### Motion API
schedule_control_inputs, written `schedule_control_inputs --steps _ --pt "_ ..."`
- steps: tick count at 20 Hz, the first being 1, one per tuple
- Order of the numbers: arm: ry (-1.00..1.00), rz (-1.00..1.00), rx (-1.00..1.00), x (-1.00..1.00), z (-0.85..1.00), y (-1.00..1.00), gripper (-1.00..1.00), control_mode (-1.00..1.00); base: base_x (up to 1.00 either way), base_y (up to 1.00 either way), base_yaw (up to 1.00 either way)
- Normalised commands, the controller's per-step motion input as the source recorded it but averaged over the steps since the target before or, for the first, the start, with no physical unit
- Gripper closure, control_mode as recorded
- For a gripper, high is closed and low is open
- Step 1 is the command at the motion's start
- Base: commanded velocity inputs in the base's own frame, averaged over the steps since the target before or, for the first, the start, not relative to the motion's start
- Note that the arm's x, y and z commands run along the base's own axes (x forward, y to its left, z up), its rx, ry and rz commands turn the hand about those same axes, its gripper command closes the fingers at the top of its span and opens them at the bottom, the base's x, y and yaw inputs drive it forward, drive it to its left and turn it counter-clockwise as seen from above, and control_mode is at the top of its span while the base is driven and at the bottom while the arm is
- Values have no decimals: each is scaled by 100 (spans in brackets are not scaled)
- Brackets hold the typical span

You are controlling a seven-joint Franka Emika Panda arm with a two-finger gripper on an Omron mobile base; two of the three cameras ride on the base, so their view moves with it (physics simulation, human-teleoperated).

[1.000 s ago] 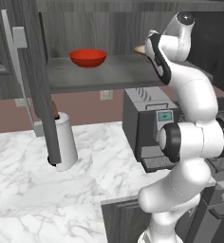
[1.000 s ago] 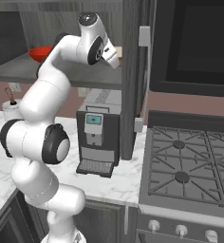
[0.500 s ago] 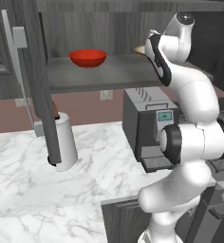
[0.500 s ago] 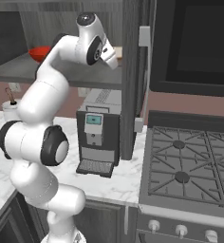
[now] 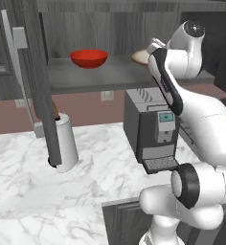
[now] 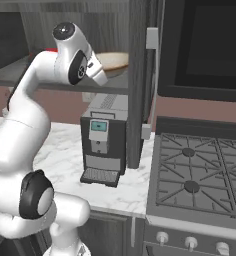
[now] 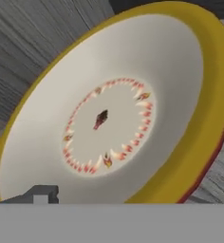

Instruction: Take the smaller bowl and place it next to the appetizer plate on the dining counter , and place the larger bowl next to the plate with cooked food.

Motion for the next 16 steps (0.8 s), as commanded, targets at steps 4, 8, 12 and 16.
schedule_control_inputs --steps 4,8,12,16 --pt "0 17 -2 -96 1 61 100 -100 0 0 0" --pt "6 26 0 -83 21 36 100 -100 0 0 0" --pt "7 38 0 -89 22 24 100 -100 0 0 0" --pt "6 18 -7 -100 0 21 100 -100 0 0 0"
